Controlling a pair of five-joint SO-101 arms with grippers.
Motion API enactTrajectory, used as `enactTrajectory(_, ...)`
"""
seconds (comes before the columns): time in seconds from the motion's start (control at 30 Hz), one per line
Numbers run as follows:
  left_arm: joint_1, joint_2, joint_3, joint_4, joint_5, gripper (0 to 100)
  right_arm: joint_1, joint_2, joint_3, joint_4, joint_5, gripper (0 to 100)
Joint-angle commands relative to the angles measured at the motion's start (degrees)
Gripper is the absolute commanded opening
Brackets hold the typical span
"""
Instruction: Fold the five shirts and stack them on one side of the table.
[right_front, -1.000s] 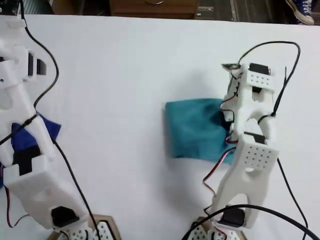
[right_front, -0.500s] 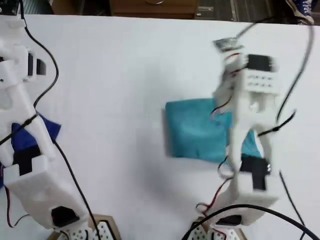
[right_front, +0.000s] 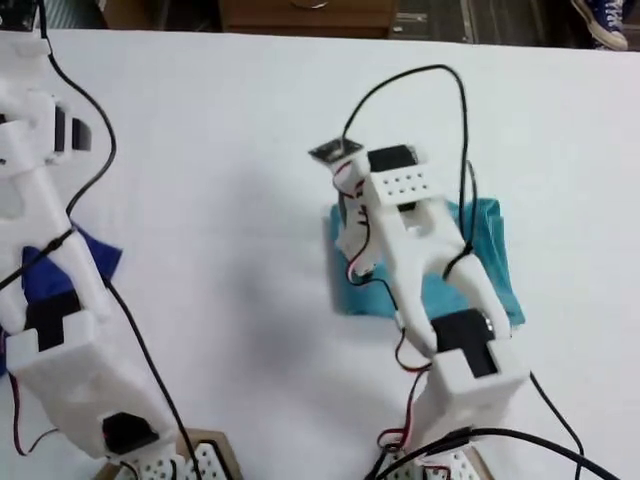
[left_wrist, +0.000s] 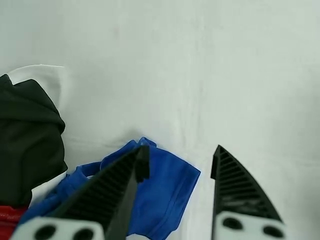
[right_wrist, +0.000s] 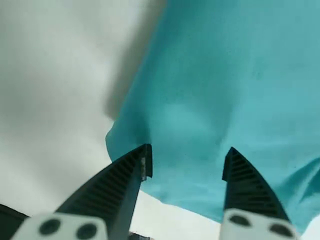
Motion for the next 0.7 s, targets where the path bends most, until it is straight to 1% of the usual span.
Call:
enactTrajectory(0.0,-1.3,-3.2,-1.9,0.6,-0.3,23,-0.6,2.0,-0.3,-1.2,0.1,23.0)
enactTrajectory(0.17,-1.4,-3.4,0.2,0.6,-0.3,23,-1.4,4.7,-1.2,-1.9,0.1,23.0)
enactTrajectory(0.3,-1.4,-3.3,4.0,0.3,-0.3,23,-4.7,6.7,-1.2,-2.0,0.1,22.6)
enactTrajectory(0.33,-1.4,-3.3,4.4,0.3,-0.2,23,-5.4,7.0,-1.2,-2.1,0.1,20.9)
enactTrajectory(0.47,-1.4,-3.5,4.8,0.3,-0.2,23,-6.8,7.4,-2.7,-3.3,0.1,6.8)
enactTrajectory(0.53,-1.4,-3.7,4.8,0.3,-0.3,23,-6.7,7.4,-3.5,-3.3,0.0,1.9)
enactTrajectory(0.67,-1.4,-3.7,4.9,0.3,-0.3,23,-6.8,7.0,-4.3,-3.2,0.1,2.2)
